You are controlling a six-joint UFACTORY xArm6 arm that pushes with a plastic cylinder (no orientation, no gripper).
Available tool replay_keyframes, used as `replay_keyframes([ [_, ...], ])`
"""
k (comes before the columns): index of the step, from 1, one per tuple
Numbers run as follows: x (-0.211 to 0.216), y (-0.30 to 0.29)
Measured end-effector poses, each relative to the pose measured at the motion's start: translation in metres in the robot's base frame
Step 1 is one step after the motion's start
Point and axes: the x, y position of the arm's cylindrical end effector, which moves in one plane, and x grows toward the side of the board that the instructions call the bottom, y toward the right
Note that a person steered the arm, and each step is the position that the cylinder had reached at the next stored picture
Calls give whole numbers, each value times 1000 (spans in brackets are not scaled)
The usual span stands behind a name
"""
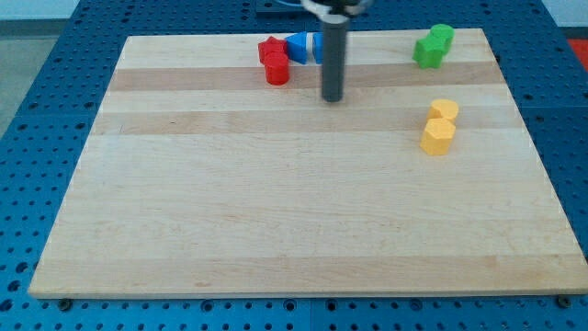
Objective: Slide the heart below the cube
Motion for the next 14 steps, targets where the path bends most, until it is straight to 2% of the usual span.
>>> replay_keyframes([
  [3,5,168],
  [4,38,185],
  [5,76,184],
  [7,82,158],
  [11,17,81],
  [13,4,31],
  [14,-8,26],
])
